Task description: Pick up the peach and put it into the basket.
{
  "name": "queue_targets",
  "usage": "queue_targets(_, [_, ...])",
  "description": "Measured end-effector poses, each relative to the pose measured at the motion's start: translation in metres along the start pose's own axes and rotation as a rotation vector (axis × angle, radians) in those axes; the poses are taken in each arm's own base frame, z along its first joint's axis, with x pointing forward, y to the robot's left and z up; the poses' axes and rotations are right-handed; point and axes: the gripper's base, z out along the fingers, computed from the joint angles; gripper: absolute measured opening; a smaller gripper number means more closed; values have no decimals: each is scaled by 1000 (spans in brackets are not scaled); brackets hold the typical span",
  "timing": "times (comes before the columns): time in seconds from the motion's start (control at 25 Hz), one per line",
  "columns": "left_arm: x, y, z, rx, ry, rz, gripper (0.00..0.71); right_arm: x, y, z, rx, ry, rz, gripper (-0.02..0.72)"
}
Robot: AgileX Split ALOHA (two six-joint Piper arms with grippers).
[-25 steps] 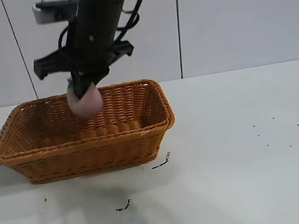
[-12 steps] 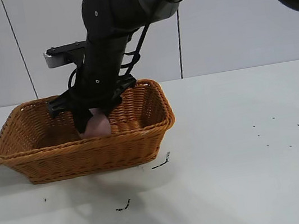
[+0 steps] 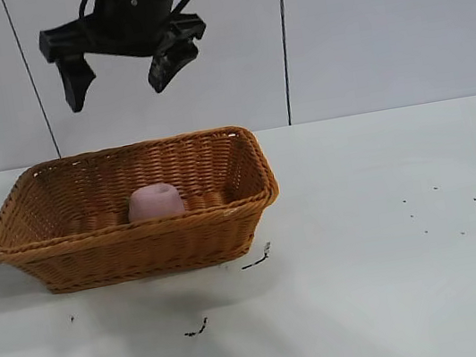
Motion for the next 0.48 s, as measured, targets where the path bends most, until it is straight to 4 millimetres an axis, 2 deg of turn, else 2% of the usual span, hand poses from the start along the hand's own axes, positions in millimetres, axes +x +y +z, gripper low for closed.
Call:
queue_targets(0.16, [0, 0, 0, 0, 0, 0, 693, 3, -53, -6, 58, 30, 79, 694])
queue_targets(0.4, [0, 0, 0, 0, 0, 0, 693, 21, -156, -26, 189, 65, 234, 695])
queue_targets(0.48, [0, 0, 0, 0, 0, 0, 693, 30, -186, -34, 225, 77, 281, 695])
